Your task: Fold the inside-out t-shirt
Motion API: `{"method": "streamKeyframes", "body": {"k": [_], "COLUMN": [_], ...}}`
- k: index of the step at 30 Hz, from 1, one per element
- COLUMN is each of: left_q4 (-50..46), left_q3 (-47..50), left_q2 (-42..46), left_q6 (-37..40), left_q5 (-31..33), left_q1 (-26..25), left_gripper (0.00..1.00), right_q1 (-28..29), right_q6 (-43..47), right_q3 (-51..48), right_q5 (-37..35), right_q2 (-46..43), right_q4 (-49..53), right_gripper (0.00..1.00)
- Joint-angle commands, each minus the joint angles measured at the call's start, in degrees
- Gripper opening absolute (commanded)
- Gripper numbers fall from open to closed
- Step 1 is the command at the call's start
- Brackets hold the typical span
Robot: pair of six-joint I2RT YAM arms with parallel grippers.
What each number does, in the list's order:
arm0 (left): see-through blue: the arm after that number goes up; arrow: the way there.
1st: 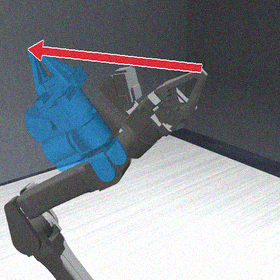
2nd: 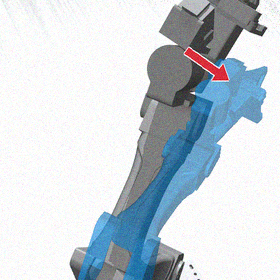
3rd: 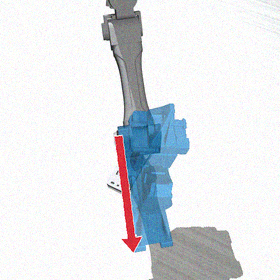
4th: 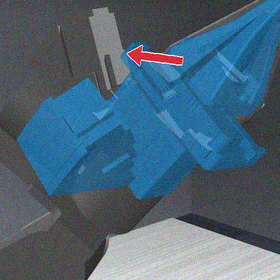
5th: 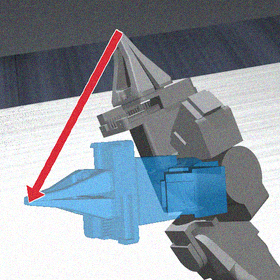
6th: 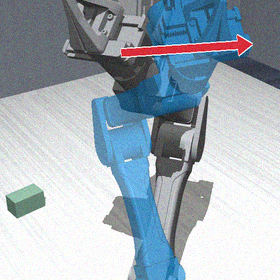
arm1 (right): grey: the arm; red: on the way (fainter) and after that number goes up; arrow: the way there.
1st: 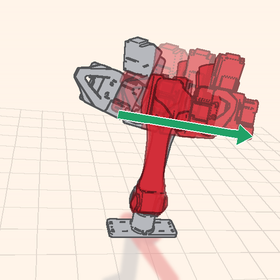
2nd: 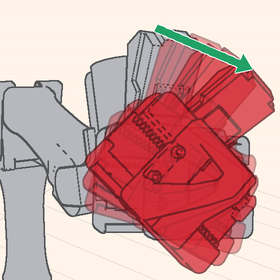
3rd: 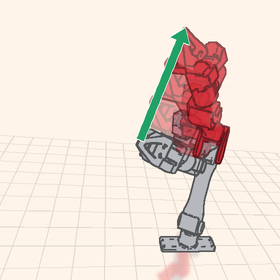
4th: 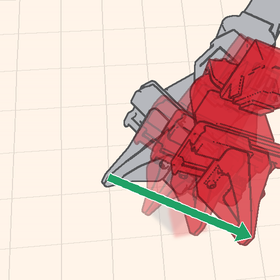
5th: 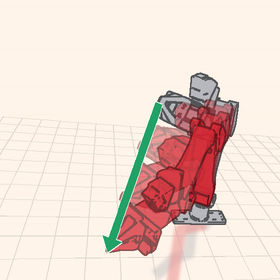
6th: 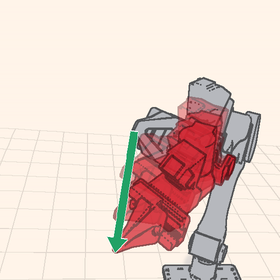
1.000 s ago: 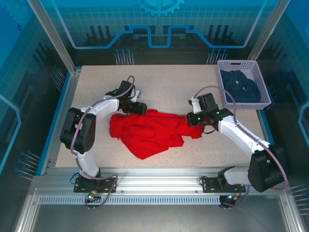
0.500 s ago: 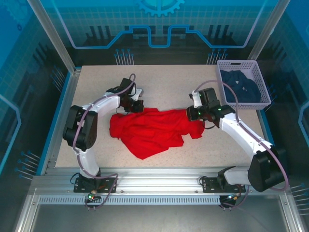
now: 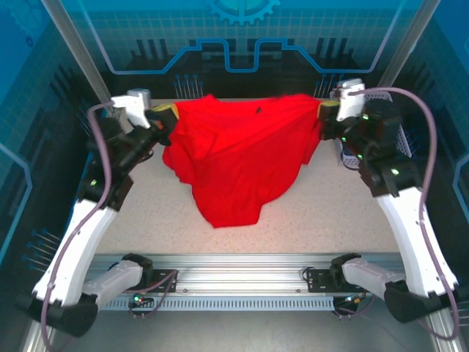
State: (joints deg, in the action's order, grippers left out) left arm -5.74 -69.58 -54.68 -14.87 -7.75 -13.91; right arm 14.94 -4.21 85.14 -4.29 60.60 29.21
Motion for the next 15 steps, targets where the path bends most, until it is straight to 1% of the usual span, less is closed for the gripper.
{"method": "streamKeyframes", "body": {"k": [1, 4, 7, 11, 15], "left_q4": [3.3, 0.7, -4.8, -8.6, -10.9], "left_q3": [-4.3, -10.3, -17.1, -22.6, -28.3], "left_q2": [4.1, 5.7, 3.7, -1.8, -11.5], "left_q6": [-0.7, 0.7, 4.2, 9.2, 12.6], "left_q5": [2.0, 1.8, 4.7, 11.3, 15.7], "left_q1": [-1.2, -1.7, -1.7, -1.7, -1.1], "left_gripper": [0.0, 0.0, 0.0, 0.0, 0.0], "right_q1": [-0.4, -0.3, -0.3, -0.3, -0.3], "right_q6": [3.5, 3.9, 4.4, 5.5, 7.4], "right_q3": [5.0, 8.8, 12.5, 14.8, 14.6], "right_q5": [-2.1, -1.5, -1.7, -3.4, -6.2], "right_q2": [-5.6, -8.7, -9.6, -8.7, -5.1], "right_q4": [-1.1, -2.1, -1.9, -2.2, -4.5], "right_gripper": [0.0, 0.0, 0.0, 0.0, 0.0]}}
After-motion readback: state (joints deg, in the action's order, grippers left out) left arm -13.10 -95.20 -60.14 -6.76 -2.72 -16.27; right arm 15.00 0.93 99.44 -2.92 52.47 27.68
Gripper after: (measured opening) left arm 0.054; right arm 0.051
